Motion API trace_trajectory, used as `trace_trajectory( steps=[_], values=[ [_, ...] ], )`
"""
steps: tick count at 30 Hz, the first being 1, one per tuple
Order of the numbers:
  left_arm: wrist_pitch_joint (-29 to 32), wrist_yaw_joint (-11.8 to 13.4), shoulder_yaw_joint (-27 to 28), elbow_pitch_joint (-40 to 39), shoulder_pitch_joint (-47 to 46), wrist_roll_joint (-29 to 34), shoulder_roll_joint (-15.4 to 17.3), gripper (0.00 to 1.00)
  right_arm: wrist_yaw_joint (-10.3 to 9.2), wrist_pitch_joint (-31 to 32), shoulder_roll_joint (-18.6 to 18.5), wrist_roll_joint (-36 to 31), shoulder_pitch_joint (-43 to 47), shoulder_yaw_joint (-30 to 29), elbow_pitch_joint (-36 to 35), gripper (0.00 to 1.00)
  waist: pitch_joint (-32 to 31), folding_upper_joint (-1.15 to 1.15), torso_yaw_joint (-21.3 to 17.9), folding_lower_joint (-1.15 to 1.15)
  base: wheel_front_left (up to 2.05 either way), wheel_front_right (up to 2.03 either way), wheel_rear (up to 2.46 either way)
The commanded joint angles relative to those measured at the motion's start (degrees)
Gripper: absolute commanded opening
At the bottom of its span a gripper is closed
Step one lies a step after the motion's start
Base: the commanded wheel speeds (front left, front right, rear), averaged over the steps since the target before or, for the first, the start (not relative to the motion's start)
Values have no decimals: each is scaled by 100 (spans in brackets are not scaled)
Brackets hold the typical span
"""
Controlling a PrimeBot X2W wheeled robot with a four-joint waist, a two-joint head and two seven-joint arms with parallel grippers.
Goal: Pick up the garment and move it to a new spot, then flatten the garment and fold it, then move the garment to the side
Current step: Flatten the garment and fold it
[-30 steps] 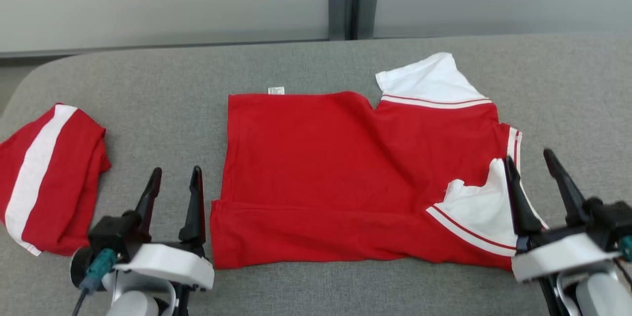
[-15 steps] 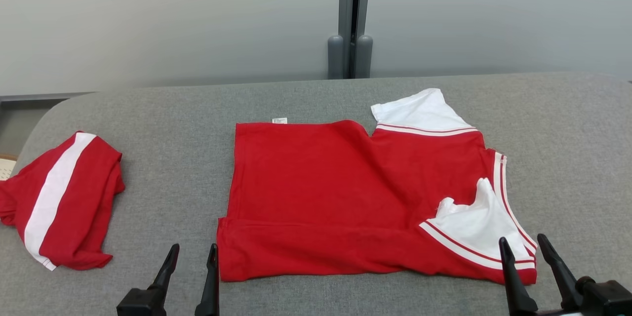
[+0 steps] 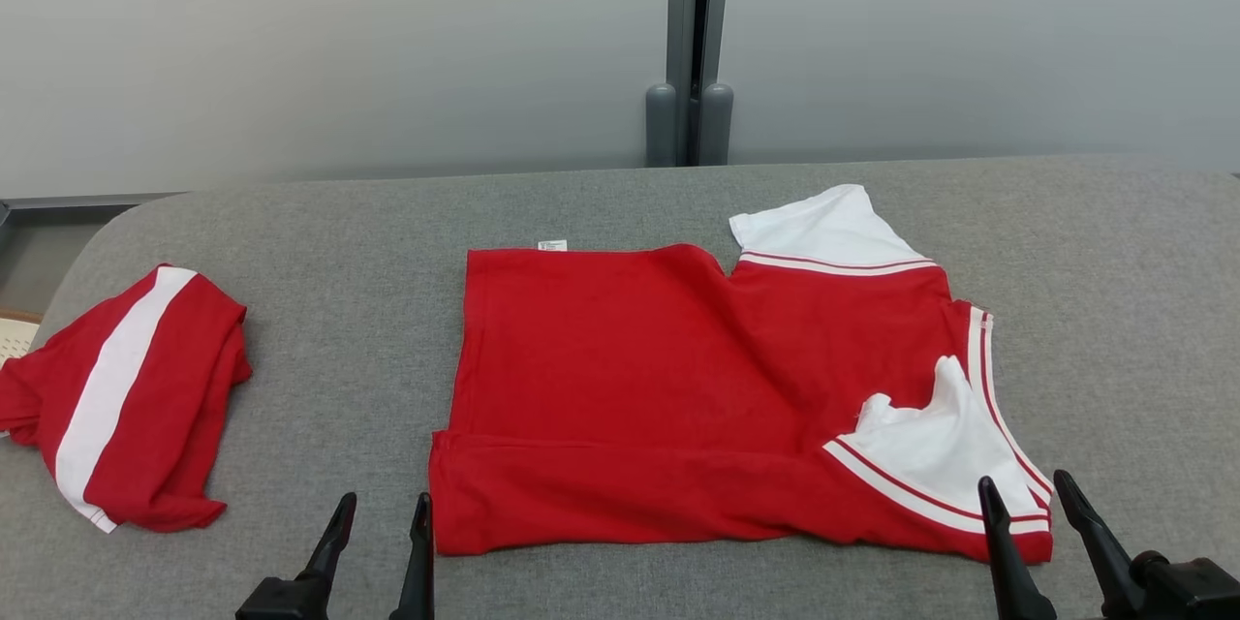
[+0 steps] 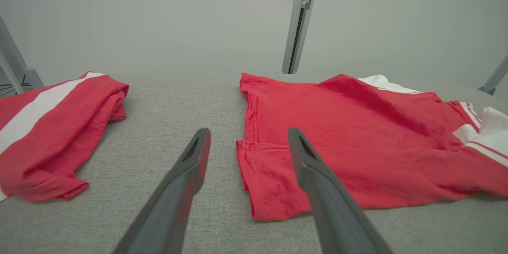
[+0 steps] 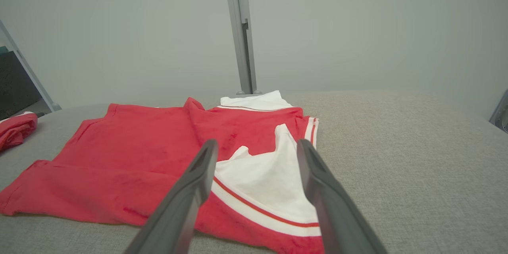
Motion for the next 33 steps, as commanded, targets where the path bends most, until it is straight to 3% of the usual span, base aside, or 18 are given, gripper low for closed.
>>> trace_trajectory(
  steps=[1,8,14,23,24,25,26,27,28,29,33],
  values=[
    [-22,1,0,7,-13,-17,23,100,0,48,-22,7,42,-22,2,100,17,0,6,0,0,0,0],
    [111,-124,-144,201,-218,-8,22,100,-1,92,-71,20,-168,-64,189,100,212,0,18,0,0,0,0],
    [635,-521,-320,1084,-762,-315,-144,100,0,73,-211,62,-585,-199,1112,100,691,0,22,0,0,0,0],
    [835,-814,-267,1958,-1090,-711,-318,100,-1,24,-183,300,-1032,-246,2399,100,1015,0,-16,0,0,0,0],
    [850,-863,-276,2019,-1118,-742,-334,74,-4,2,-152,377,-1079,-269,2521,100,1038,0,-3,0,0,0,0],
    [856,-902,-293,2078,-1148,-753,-337,34,-6,39,-140,412,-1111,-249,2657,100,1055,0,5,0,0,0,0],
    [835,-925,-306,2119,-1179,-760,-333,0,-7,105,-147,464,-1135,-207,2784,100,1067,0,9,0,0,0,0],
    [830,-953,-321,2156,-1201,-758,-323,0,-7,111,-135,548,-1165,-184,2874,48,1082,0,15,0,0,0,0],
    [803,-979,-332,2179,-1222,-755,-308,0,-7,108,-138,621,-1203,-161,2952,48,1093,0,21,0,0,0,0],
    [748,-1010,-332,2174,-1248,-745,-292,0,-7,142,-152,689,-1225,-113,3014,0,1102,0,26,0,0,0,0],
    [541,-941,-240,2072,-1241,-719,-185,0,-14,-1,-251,950,-1291,-9,3020,0,1095,0,47,0,0,0,0]
  ],
)
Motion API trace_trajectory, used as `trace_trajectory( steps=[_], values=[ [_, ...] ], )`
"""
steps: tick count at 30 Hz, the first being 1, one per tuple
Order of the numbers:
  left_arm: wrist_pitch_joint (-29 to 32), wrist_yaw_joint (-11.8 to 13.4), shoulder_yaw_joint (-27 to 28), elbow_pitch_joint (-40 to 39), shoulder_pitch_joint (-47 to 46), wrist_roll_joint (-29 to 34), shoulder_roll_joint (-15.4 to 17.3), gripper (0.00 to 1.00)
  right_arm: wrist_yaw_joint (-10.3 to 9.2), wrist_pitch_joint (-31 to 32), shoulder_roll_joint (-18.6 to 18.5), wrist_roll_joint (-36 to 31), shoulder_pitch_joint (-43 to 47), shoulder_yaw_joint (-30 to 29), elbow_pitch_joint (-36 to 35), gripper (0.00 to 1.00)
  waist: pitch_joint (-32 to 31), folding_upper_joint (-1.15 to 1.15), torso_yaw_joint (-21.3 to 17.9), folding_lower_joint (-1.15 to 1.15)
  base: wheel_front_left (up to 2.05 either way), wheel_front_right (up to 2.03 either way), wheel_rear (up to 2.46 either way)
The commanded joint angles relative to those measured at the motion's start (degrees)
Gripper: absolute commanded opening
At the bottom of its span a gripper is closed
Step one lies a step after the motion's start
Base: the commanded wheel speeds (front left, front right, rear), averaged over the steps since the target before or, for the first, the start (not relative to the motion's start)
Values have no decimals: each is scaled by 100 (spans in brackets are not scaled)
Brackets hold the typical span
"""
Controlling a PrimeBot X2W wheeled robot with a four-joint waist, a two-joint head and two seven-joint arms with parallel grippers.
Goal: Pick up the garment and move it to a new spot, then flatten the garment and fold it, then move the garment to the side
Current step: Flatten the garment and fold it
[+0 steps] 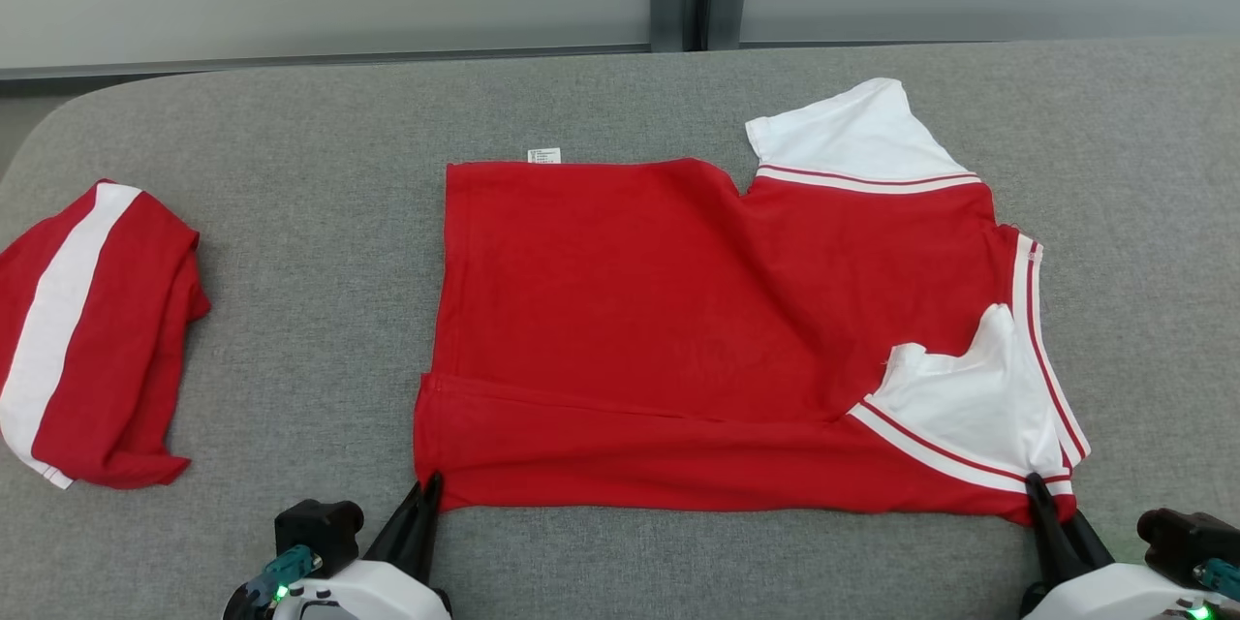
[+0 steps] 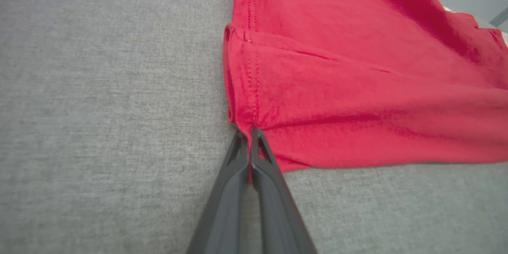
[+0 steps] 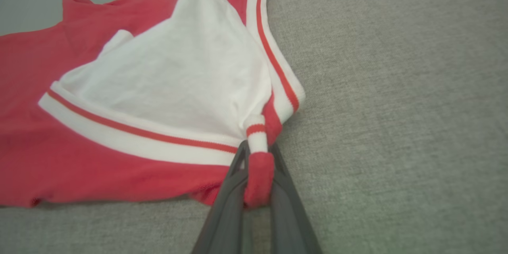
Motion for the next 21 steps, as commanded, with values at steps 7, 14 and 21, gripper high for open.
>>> trace_trajectory(
  steps=[7,14,21],
  values=[
    [58,132,121,-300,326,-87,249,0,-26,-21,-218,459,345,248,-126,0,-209,0,78,0,0,0,0],
    [379,362,228,-774,888,-208,517,0,-26,144,-347,646,855,371,-567,0,-479,0,80,0,0,0,0],
    [763,587,222,-1221,1526,-369,617,0,-26,409,-341,727,1357,297,-844,0,-723,0,80,0,0,0,0]
  ],
)
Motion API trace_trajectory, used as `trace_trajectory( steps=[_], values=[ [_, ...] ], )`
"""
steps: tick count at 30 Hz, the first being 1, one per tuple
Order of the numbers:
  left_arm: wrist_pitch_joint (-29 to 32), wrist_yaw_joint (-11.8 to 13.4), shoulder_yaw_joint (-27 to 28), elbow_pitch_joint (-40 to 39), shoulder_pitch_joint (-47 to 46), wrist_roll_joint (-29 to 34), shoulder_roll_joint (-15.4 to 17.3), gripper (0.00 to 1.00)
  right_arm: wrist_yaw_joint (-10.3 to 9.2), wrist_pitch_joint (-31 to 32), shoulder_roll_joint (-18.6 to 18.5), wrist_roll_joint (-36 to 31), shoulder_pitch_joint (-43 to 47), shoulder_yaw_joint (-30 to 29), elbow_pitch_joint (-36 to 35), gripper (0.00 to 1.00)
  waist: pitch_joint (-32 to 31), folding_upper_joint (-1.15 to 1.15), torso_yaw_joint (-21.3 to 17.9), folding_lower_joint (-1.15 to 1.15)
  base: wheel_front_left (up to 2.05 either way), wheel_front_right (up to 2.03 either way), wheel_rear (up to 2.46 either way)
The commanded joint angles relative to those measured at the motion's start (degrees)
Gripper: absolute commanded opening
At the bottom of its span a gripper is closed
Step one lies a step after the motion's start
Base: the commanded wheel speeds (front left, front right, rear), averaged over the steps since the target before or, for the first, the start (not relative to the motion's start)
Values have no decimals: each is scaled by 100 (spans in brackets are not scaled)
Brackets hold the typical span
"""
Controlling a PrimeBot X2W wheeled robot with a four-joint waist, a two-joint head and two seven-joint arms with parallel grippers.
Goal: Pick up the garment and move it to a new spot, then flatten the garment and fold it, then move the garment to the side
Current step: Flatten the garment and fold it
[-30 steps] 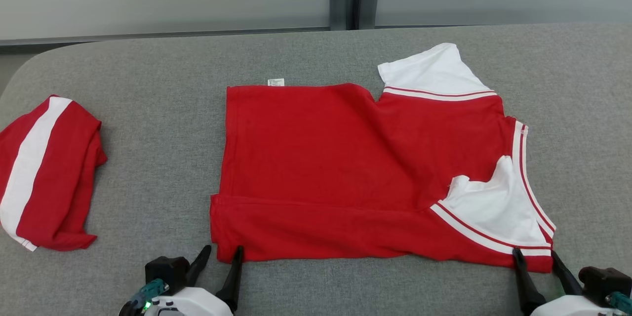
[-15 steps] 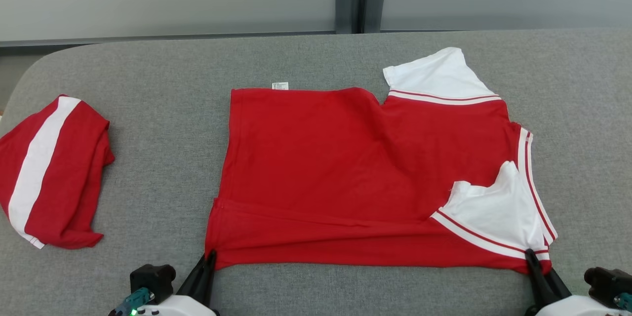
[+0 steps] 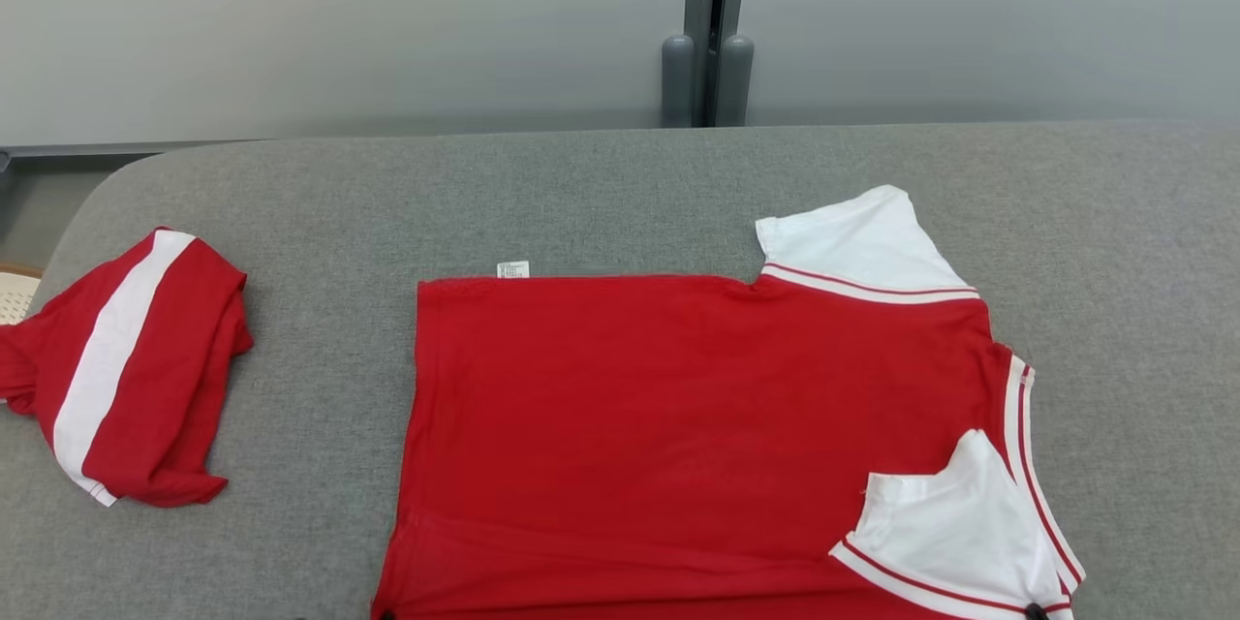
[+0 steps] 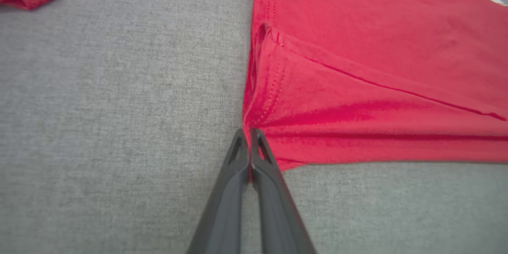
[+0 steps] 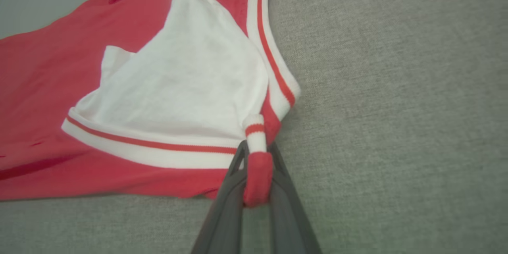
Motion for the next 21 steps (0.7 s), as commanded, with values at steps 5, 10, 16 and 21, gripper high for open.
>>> trace_trajectory(
  steps=[5,10,16,21],
  values=[
    [153,113,-68,-138,149,0,61,100,-15,64,4,30,164,-26,-209,100,-87,0,32,0,0,0,0],
    [-46,278,1,-320,54,93,26,100,-14,-167,-85,-239,50,-146,-554,100,-148,0,-3,0,0,0,0],
    [-621,523,135,-805,-115,402,68,100,-14,-499,-71,-939,-159,-443,-1558,100,-303,0,-89,0,0,0,0],
    [-887,691,129,-1284,-287,686,138,100,-14,-188,51,-1416,-197,-621,-2396,100,-453,0,-102,0,0,0,0]
  ],
)
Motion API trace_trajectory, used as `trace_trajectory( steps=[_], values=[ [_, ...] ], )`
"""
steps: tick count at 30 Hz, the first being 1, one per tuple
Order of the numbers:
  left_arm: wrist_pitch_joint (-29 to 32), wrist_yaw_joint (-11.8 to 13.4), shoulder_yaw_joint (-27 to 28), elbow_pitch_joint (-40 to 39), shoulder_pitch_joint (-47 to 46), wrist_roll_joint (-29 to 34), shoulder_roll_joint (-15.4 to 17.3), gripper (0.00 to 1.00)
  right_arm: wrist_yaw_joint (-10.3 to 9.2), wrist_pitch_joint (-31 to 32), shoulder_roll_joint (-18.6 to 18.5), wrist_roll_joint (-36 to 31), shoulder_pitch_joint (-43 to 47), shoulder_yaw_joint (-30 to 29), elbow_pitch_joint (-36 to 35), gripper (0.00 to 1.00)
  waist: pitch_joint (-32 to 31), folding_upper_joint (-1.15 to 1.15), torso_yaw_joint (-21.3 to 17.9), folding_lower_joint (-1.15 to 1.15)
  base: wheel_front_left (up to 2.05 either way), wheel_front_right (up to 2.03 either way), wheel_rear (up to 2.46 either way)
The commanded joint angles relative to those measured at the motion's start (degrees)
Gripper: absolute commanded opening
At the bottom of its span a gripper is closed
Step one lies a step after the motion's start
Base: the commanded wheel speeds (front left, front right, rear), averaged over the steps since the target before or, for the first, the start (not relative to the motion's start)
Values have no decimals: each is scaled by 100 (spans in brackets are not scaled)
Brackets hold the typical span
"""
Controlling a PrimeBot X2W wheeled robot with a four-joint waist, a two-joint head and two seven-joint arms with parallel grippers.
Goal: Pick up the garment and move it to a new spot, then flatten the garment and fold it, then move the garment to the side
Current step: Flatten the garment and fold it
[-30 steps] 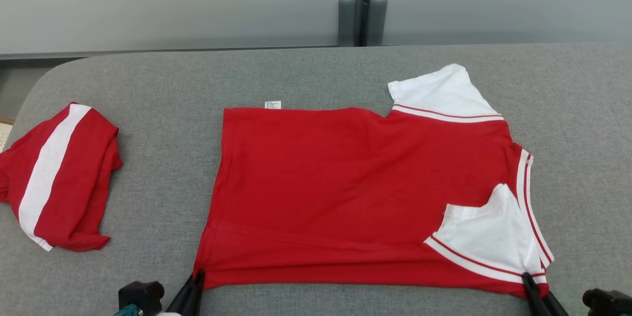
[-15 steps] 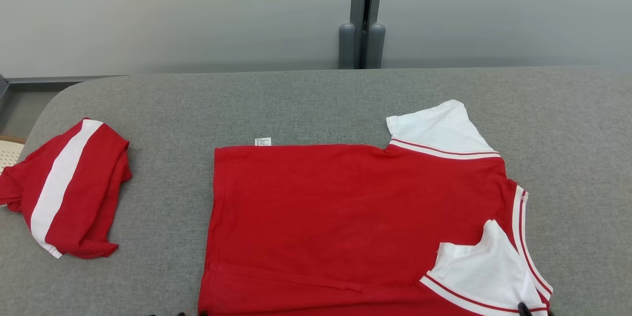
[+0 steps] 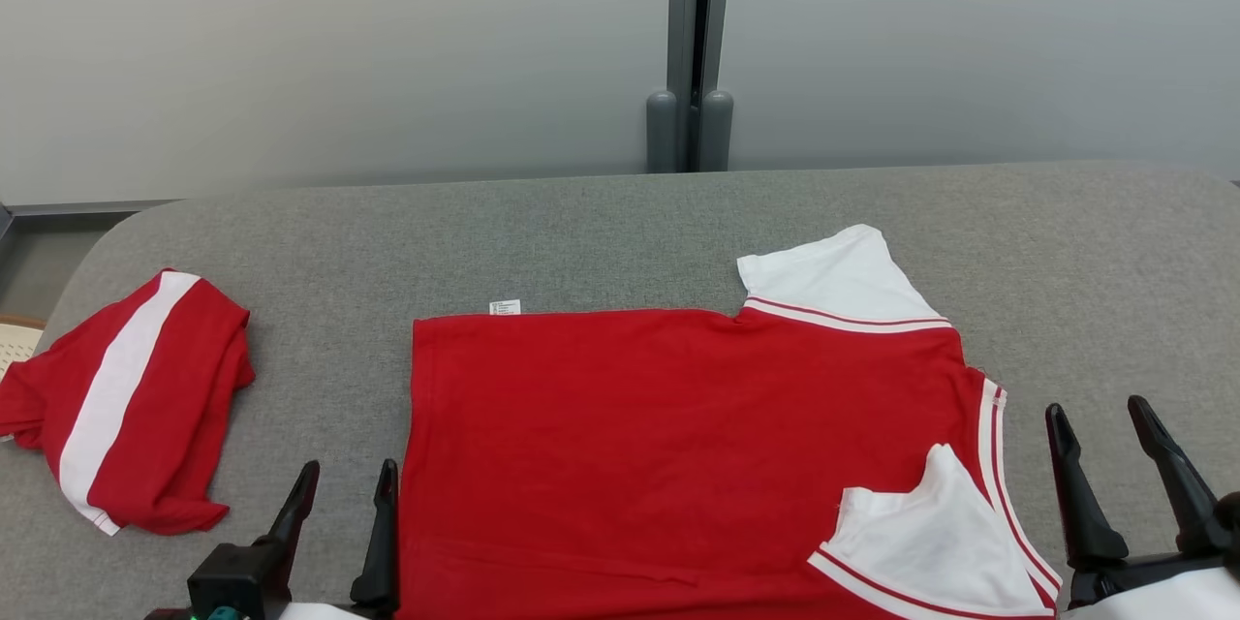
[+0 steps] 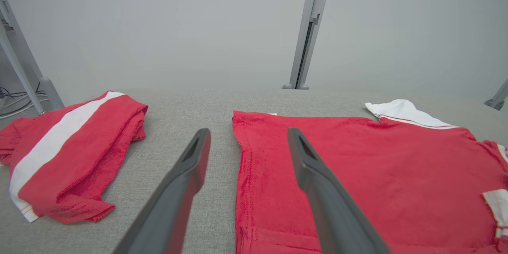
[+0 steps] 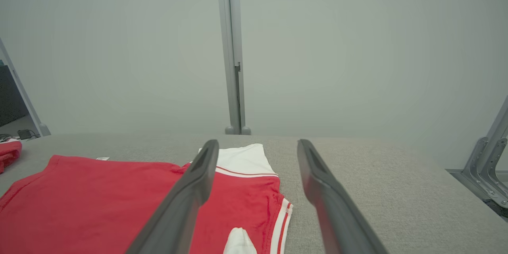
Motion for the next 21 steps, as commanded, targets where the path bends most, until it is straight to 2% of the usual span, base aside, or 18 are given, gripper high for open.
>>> trace_trajectory(
  steps=[1,6,14,17,21],
  values=[
    [-5,45,-14,-117,-124,86,48,100,-10,112,12,-112,13,-50,-191,100,-40,0,14,0,0,0,0],
    [114,163,-94,-392,-166,245,119,100,-10,432,97,-96,165,-64,-486,100,-91,0,50,0,0,0,0],
    [287,257,-196,-437,-36,251,113,100,-10,549,195,-38,278,-62,-457,100,-88,0,104,0,0,0,0],
    [345,189,-242,-356,-192,229,113,100,-10,541,191,0,250,-48,-416,100,-37,0,112,0,0,0,0],
    [438,-42,-331,-79,-616,191,118,100,-10,506,201,35,111,-31,-440,100,213,0,96,0,0,0,0]
  ],
)
